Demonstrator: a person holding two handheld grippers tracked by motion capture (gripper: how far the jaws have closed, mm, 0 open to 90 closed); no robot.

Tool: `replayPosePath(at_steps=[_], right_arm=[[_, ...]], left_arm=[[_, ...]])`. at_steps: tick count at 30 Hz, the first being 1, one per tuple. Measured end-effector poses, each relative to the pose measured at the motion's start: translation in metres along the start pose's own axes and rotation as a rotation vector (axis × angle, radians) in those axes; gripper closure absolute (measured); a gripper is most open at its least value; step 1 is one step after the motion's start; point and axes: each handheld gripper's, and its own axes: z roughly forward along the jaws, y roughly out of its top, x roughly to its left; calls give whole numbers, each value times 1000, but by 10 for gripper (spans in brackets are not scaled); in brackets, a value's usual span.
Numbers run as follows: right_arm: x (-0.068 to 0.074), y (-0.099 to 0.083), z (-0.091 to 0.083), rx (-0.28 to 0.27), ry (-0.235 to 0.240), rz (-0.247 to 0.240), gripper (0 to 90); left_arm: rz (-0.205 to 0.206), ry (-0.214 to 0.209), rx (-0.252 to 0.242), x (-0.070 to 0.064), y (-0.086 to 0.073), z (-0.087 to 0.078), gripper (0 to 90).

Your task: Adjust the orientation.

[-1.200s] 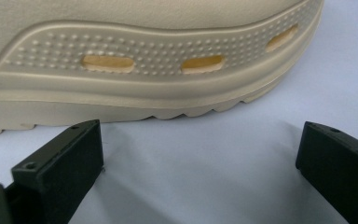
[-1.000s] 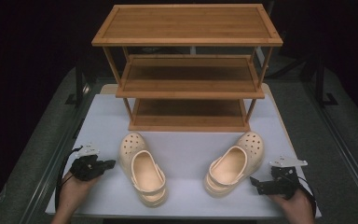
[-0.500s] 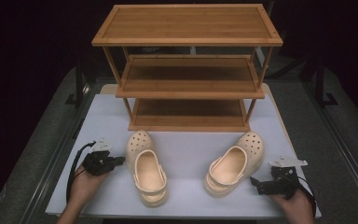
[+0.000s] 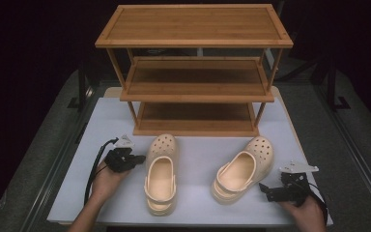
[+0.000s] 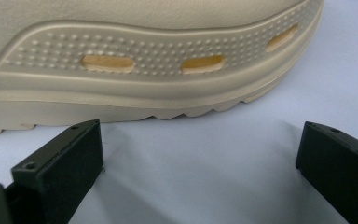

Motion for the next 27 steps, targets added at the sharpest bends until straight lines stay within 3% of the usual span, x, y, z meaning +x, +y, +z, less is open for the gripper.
replayPosePath(at_steps=[7, 22, 27], right_arm=[[0, 0, 0, 0, 0, 0, 2], [0, 0, 0, 0, 0, -1, 2], [0, 0, 0, 0, 0, -1, 2]], left_arm=[[6, -19, -32, -8, 14, 10, 900], [19, -26, -33, -9, 15, 11, 897], [16, -8, -39, -9, 12, 7, 814]])
